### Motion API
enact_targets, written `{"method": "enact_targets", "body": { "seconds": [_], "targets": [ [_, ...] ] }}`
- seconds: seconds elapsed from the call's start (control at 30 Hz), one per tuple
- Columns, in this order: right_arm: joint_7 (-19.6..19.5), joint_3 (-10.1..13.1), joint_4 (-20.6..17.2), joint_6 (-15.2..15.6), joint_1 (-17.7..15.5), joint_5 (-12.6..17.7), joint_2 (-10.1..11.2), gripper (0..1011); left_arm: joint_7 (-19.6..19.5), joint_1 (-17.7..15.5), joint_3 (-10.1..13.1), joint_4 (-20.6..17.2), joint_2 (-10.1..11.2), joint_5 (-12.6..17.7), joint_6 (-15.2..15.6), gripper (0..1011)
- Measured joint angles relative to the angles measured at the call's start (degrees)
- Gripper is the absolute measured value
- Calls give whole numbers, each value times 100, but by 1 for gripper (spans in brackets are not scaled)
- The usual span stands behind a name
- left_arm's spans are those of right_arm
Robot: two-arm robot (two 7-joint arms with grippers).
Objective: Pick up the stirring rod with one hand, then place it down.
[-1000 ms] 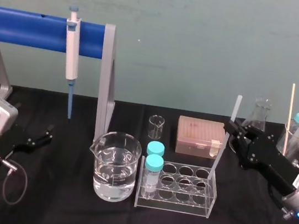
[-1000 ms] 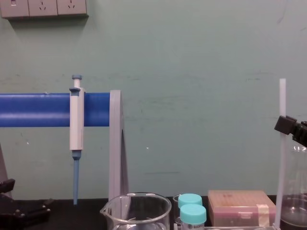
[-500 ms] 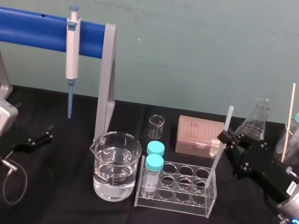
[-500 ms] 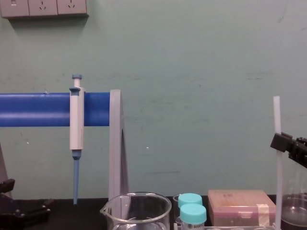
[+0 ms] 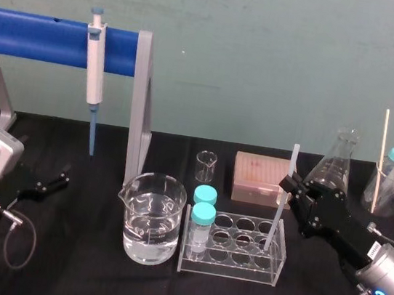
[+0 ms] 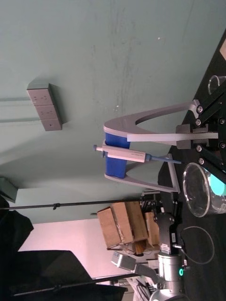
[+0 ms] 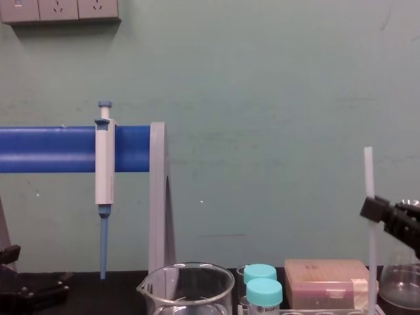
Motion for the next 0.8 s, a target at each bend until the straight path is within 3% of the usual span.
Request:
{"method": "enact_targets", "body": {
  "seconds": [0.43, 0.8],
  "targets": [
    [-121, -124, 371, -70, 75, -318, -120, 67, 0, 0, 0, 0, 0, 0, 0, 1000],
    [-196, -116, 562, -77, 97, -408, -212, 67, 0, 0, 0, 0, 0, 0, 0, 1000]
  ]
}}
